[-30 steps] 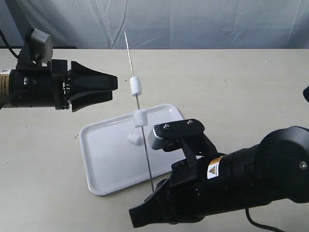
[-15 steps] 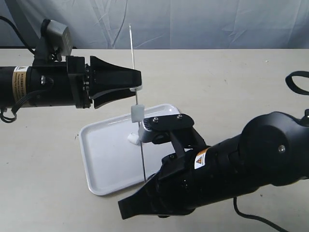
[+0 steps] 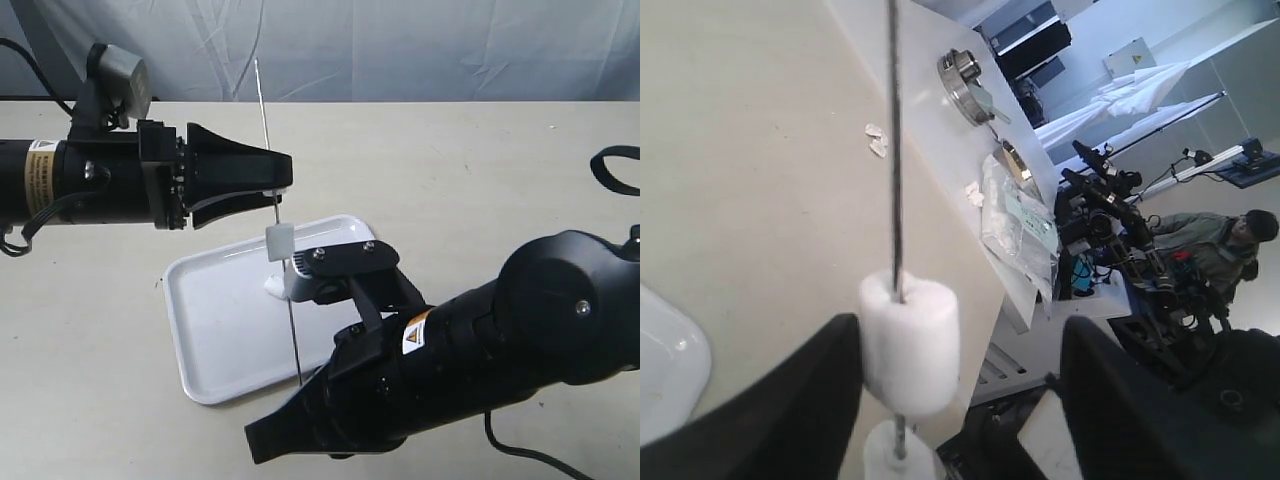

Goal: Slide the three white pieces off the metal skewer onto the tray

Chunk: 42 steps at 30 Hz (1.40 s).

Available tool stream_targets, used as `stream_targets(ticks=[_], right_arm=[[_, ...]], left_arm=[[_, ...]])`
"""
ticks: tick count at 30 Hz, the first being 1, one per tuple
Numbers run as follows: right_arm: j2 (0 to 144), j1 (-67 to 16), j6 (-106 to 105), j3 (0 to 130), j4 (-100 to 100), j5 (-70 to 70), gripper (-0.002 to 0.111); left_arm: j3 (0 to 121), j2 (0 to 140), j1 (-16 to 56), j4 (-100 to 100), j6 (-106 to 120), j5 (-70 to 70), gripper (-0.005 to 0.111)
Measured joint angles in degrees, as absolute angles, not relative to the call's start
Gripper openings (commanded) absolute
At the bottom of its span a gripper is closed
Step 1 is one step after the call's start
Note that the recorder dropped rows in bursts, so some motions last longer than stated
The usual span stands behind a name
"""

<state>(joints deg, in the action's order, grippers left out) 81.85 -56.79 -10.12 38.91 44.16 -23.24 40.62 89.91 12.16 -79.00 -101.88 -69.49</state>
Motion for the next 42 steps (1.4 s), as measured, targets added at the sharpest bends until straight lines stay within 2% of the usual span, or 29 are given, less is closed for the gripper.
stream_targets(ticks=[5, 13, 20, 34, 40, 42], right_arm=[[81.85, -56.79, -10.12, 38.91, 44.04, -23.24, -0.001], [81.85, -56.79, -10.12, 38.91, 44.04, -22.99, -0.001], [81.85, -56.79, -10.12, 38.91, 44.04, -22.76, -0.001], [81.85, -56.79, -10.12, 38.91, 44.04, -22.54, -0.001], [81.85, -56.79, -10.12, 38.91, 44.04, -22.54, -0.001], [81.85, -56.79, -10.12, 38.91, 44.04, -22.54, -0.001]], left_arm=[[40.62, 89.91, 10.12, -80.65, -101.88, -69.49, 0.05], [40.62, 89.91, 9.64, -81.13, -101.88, -69.49, 0.05], [40.62, 89.91, 9.64, -81.13, -101.88, -69.49, 0.027], [40.62, 89.91, 9.64, -80.05, -101.88, -69.49, 0.025], [40.62, 89.91, 9.64, -79.42, -101.55, -69.49, 0.002], [40.62, 89.91, 9.64, -79.42, -101.08, -69.49, 0.0]])
